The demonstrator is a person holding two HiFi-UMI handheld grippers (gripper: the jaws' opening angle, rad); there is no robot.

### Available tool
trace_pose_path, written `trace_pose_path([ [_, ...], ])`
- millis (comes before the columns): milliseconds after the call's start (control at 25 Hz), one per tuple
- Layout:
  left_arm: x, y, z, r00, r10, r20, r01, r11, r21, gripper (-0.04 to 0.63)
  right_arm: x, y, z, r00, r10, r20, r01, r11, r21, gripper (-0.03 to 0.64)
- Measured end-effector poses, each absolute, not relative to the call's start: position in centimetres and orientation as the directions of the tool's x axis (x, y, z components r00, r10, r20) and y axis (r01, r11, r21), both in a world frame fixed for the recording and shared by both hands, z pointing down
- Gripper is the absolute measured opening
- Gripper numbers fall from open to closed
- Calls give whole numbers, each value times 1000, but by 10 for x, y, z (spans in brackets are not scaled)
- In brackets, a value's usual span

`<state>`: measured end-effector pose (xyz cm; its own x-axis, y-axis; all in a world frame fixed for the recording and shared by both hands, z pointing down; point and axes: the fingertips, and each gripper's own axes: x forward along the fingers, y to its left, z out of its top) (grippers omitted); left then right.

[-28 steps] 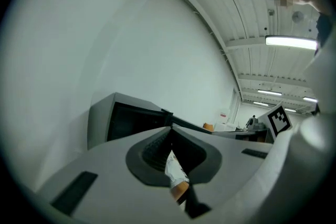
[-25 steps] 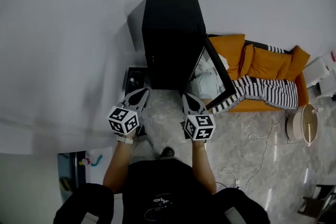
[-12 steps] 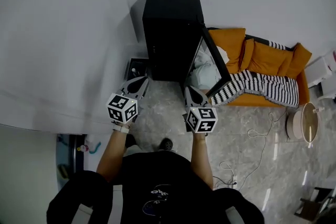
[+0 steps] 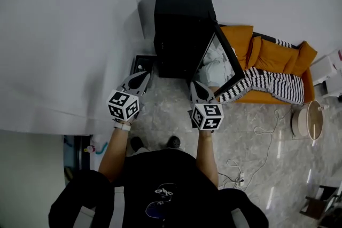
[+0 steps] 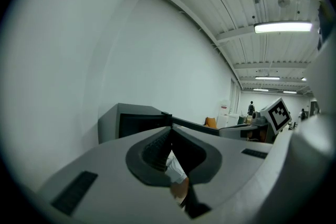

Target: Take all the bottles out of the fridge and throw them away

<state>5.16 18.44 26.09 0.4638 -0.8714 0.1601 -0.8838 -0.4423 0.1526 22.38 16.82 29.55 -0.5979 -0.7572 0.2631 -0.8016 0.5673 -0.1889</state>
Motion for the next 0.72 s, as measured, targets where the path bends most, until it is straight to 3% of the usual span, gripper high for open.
trace_pose_path([
  [720,-39,203,270,483,-861,158,-873,-461,157,6,114,190,304,-594,-743,308,-801,583,-138,8],
])
